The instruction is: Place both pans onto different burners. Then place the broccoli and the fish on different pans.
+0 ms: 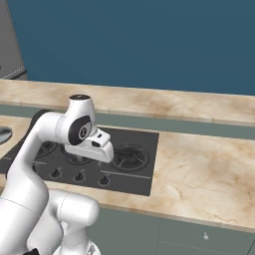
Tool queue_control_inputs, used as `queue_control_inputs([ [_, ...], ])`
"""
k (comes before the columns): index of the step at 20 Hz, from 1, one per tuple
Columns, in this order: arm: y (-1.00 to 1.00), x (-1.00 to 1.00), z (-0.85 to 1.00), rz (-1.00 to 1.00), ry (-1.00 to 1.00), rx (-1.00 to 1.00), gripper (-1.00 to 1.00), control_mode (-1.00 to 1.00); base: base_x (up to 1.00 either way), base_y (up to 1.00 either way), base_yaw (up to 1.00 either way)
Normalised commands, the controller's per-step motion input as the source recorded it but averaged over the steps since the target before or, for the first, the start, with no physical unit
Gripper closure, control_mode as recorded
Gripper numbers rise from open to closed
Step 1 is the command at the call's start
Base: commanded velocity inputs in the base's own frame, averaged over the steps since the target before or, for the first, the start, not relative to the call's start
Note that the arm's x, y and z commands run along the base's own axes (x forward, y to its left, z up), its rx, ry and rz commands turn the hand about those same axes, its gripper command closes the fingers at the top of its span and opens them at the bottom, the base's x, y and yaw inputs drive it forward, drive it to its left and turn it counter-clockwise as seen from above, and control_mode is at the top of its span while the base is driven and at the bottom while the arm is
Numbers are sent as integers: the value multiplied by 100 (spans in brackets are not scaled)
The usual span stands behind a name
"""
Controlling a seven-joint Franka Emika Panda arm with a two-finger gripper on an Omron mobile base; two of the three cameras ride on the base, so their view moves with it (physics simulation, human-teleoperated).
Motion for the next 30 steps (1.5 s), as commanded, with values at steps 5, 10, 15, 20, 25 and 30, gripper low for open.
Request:
queue_control_inputs([
  [5,0,0,0,0,0,0,-100,100,0,37,0],
  [10,0,0,0,0,0,0,-100,100,0,71,0],
  [15,0,0,0,0,0,0,-100,100,0,77,0],
  [20,0,0,0,0,0,0,-100,100,0,68,0],
  [25,0,0,0,0,0,0,-100,100,0,62,0],
  [30,0,0,0,0,0,0,-100,100,0,50,0],
])
